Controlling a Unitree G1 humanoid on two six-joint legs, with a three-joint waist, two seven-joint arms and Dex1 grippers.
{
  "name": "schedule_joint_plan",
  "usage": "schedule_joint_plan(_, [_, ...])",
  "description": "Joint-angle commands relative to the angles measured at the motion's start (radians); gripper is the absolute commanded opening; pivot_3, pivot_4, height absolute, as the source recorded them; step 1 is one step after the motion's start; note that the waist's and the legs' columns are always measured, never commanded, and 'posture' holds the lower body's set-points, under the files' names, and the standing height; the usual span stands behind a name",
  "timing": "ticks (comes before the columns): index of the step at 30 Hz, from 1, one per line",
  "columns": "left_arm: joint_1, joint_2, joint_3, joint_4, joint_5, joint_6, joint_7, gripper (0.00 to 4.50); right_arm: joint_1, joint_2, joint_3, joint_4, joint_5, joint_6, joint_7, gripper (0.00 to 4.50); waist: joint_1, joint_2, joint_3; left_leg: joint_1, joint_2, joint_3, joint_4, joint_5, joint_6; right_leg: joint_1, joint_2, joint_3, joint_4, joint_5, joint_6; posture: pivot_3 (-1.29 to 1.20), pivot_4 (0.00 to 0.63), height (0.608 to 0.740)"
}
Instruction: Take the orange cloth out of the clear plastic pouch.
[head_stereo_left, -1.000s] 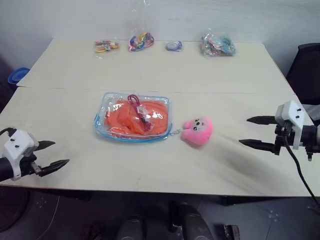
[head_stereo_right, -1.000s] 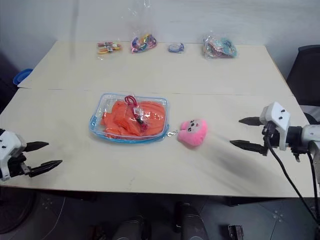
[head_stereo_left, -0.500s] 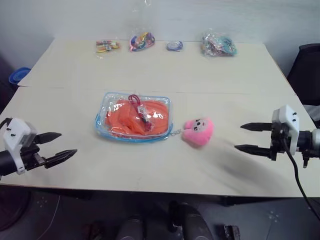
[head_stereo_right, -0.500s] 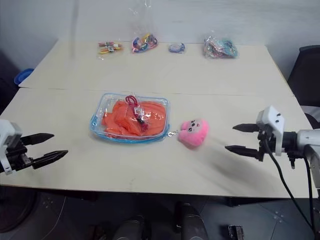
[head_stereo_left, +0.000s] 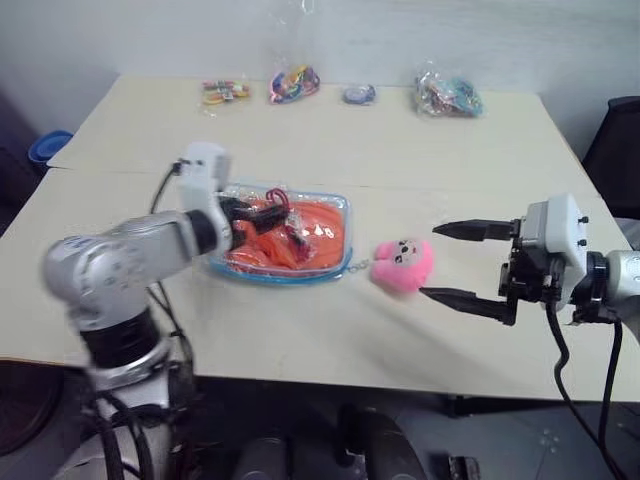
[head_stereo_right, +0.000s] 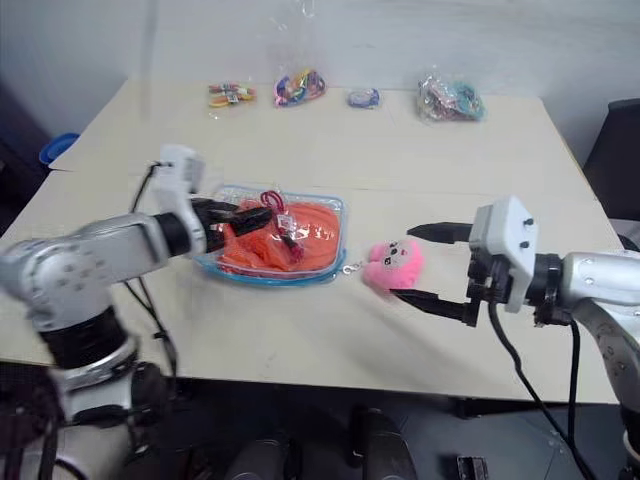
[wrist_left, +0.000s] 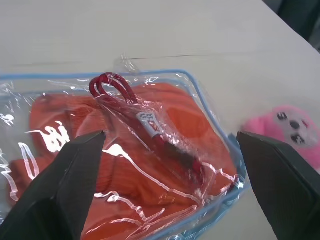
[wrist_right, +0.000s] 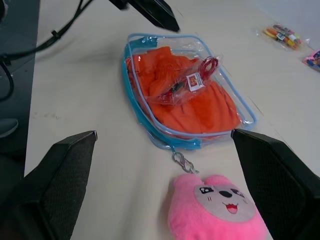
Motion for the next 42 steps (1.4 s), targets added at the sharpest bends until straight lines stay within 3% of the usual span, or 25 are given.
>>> schedule_joint_plan(1, [-0.029,-0.046,-0.036,0.097,0.041,0.010,0.101,4.46,0.041,0.002,-0.059,-0.027,0.010,-0.007,-0.027,4.48,-0.001,0.000,0.000,0.000,0.000,0.000,0.000,0.000,0.000,0.000,0.000,0.000,0.000,0.000,0.000,0.00,0.150,0.740])
schedule_joint_plan(9, [-0.118,-0.102,-0.108,0.315,0.032,0.010,0.148,4.46,0.130,0.034,-0.065,-0.048,-0.019,-0.053,-0.072,4.48,0.001,0.000,0.000,0.001,-0.001,0.001,0.000,0.002,-0.002,0.000,0.000,0.002,0.003,0.000,0.000,0.00,0.150,0.740])
schedule_joint_plan(13, [-0.138,-0.130,-0.106,0.349,0.059,0.010,0.142,3.62,0.138,0.049,-0.063,-0.060,-0.021,-0.060,-0.101,4.50,-0.001,-0.001,0.000,0.001,-0.001,0.002,0.000,0.002,-0.002,0.000,0.000,0.002,0.003,0.000,0.000,0.00,0.150,0.740])
schedule_joint_plan(21, [-0.114,-0.089,-0.104,0.340,0.069,0.010,0.122,1.15,0.149,0.045,-0.070,-0.063,-0.011,-0.068,-0.116,4.50,-0.001,-0.001,0.000,0.001,-0.001,0.002,0.000,0.002,-0.003,0.000,0.000,0.002,0.004,0.000,0.000,0.00,0.150,0.740])
schedule_joint_plan(23, [-0.113,-0.040,-0.101,0.305,0.088,0.007,0.100,0.60,0.143,0.040,-0.053,-0.053,-0.022,-0.076,-0.106,4.50,-0.004,-0.001,0.000,0.001,-0.001,0.002,0.000,0.003,-0.003,0.000,0.000,0.002,0.004,0.000,0.000,0.00,0.150,0.740])
schedule_joint_plan(27, [-0.118,0.087,-0.026,0.266,0.077,-0.066,0.003,0.60,0.103,0.023,-0.007,-0.028,-0.024,-0.077,-0.069,4.50,-0.006,-0.001,0.000,0.001,-0.001,0.002,0.000,0.003,-0.004,-0.001,0.000,0.003,0.004,0.000,-0.001,0.00,0.150,0.740])
schedule_joint_plan(30, [-0.067,0.280,0.005,0.297,0.119,-0.205,-0.087,0.60,0.022,0.018,0.048,0.004,-0.018,-0.073,-0.031,4.50,-0.018,-0.001,0.000,0.004,0.000,0.003,0.000,0.003,-0.004,-0.003,0.000,0.003,0.005,-0.001,-0.001,0.00,0.150,0.740])
schedule_joint_plan(35, [0.086,0.593,0.027,0.521,0.285,-0.505,-0.167,0.60,-0.120,0.059,0.145,0.063,0.002,-0.061,0.009,4.50,-0.026,-0.001,0.001,0.012,0.001,0.006,-0.002,0.002,-0.006,-0.001,0.000,0.004,0.005,-0.003,-0.005,0.00,0.150,0.740])
schedule_joint_plan(39, [0.188,0.717,0.076,0.666,0.336,-0.671,-0.236,0.60,-0.168,0.085,0.207,0.103,-0.018,-0.076,0.048,4.50,-0.017,-0.003,0.001,0.011,0.001,0.005,-0.002,0.002,-0.005,-0.002,0.000,0.003,0.004,-0.004,-0.005,0.00,0.150,0.740])
schedule_joint_plan(42, [0.230,0.719,0.119,0.633,0.310,-0.683,-0.265,0.60,-0.188,0.097,0.239,0.130,-0.036,-0.090,0.074,4.50,-0.002,-0.004,0.001,0.009,0.001,0.003,-0.002,0.001,-0.003,-0.002,-0.002,0.001,0.004,-0.004,-0.005,0.00,0.150,0.740])
